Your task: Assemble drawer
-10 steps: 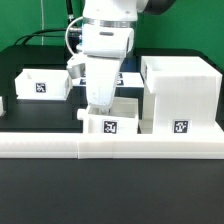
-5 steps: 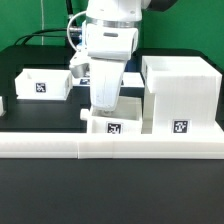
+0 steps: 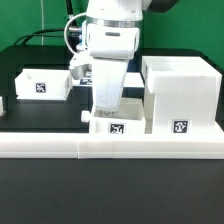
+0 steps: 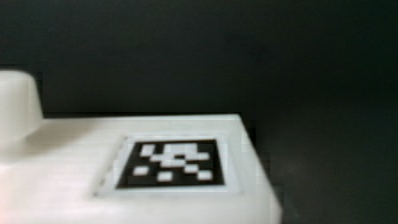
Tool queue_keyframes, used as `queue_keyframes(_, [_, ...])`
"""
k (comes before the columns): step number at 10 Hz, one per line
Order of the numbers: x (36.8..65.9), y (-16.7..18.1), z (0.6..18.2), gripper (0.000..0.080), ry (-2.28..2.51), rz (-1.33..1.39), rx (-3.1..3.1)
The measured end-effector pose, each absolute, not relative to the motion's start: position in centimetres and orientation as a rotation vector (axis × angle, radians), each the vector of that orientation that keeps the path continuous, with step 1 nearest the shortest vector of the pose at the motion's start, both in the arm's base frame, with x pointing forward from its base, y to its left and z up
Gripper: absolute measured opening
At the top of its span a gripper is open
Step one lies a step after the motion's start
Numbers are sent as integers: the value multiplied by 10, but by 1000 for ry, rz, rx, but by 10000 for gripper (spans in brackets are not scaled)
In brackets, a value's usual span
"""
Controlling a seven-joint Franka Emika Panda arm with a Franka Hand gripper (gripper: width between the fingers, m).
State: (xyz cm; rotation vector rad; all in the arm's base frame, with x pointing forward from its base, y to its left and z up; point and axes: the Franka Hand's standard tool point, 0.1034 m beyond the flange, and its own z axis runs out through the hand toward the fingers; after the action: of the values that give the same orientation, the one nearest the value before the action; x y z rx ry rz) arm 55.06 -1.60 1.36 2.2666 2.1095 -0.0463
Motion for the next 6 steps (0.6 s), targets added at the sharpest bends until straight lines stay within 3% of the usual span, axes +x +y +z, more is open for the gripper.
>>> queue_keyframes(6, [553,-8,12,42,2112,-17,2248])
